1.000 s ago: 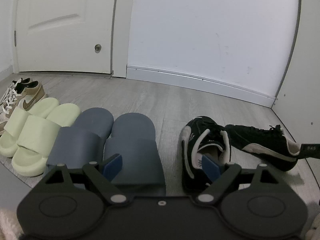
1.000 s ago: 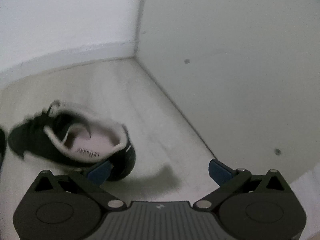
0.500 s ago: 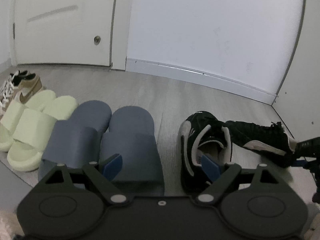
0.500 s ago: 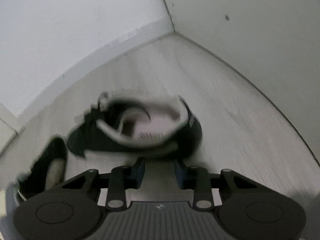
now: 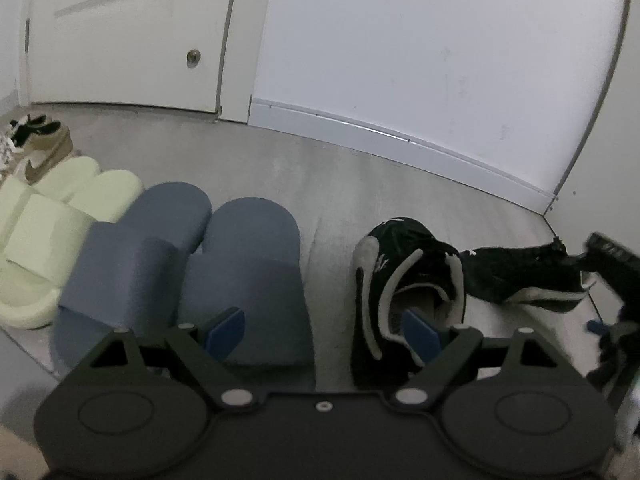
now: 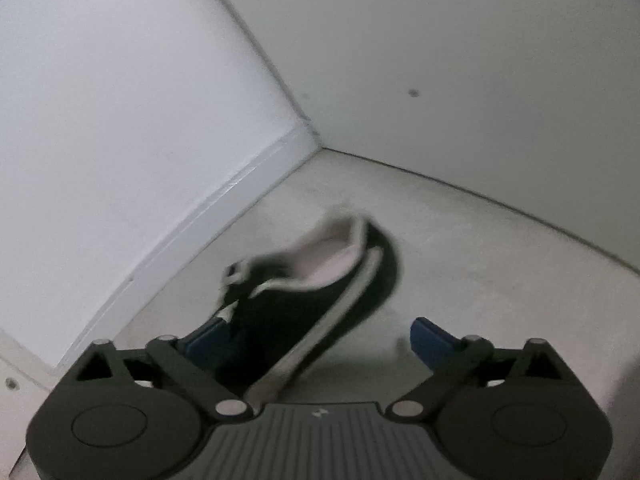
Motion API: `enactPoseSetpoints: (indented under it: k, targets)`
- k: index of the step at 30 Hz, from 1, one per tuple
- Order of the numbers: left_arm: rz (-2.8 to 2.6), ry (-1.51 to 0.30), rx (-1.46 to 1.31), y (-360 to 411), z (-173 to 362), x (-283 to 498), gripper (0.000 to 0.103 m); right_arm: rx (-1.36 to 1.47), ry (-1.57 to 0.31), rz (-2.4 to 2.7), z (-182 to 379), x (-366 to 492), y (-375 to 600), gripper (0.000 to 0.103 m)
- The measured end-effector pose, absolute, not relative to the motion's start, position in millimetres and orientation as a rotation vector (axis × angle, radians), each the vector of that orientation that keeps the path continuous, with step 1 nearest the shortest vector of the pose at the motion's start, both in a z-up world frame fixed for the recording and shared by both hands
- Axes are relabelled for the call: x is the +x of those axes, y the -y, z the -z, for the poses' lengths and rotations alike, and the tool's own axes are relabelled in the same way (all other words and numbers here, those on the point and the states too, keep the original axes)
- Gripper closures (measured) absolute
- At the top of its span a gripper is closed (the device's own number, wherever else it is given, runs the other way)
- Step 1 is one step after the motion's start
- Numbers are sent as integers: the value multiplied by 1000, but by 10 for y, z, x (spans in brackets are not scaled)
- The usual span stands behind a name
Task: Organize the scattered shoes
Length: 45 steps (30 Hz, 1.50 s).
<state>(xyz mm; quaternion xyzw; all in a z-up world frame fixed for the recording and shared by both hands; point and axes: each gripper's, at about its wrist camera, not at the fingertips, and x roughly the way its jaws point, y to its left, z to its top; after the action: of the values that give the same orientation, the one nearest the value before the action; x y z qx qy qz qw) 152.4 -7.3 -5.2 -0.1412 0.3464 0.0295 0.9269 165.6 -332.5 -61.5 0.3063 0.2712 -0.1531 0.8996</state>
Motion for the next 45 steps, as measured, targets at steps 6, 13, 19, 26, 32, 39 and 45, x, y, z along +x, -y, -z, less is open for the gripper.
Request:
enactPoseSetpoints:
  k: [6, 13, 19, 26, 32, 39, 45]
  targets:
    - [-55, -693, -267, 167, 189, 1760, 13, 514, -640, 266, 814, 2015, 2991, 5]
    - [-29, -678, -242, 199, 190, 1745, 13, 272, -670, 352, 781, 2104, 2814, 1]
    - [-40, -667, -270, 171, 167, 1728, 13, 202, -701, 603, 597, 1925, 2994, 5]
    - [-19, -669, -241, 223, 159, 1735, 13, 598, -601, 488, 580, 1857, 3259, 4]
    - [-28, -671, -258, 178, 161, 1755, 13, 418, -621, 358, 606, 2084, 2915, 3]
    - [-30, -658, -268, 179, 137, 1728, 13, 303, -710, 554, 530, 2000, 3011, 2]
    - [-16, -651, -246, 226, 135, 1707, 13, 397, -652, 667, 523, 1708, 3269, 1]
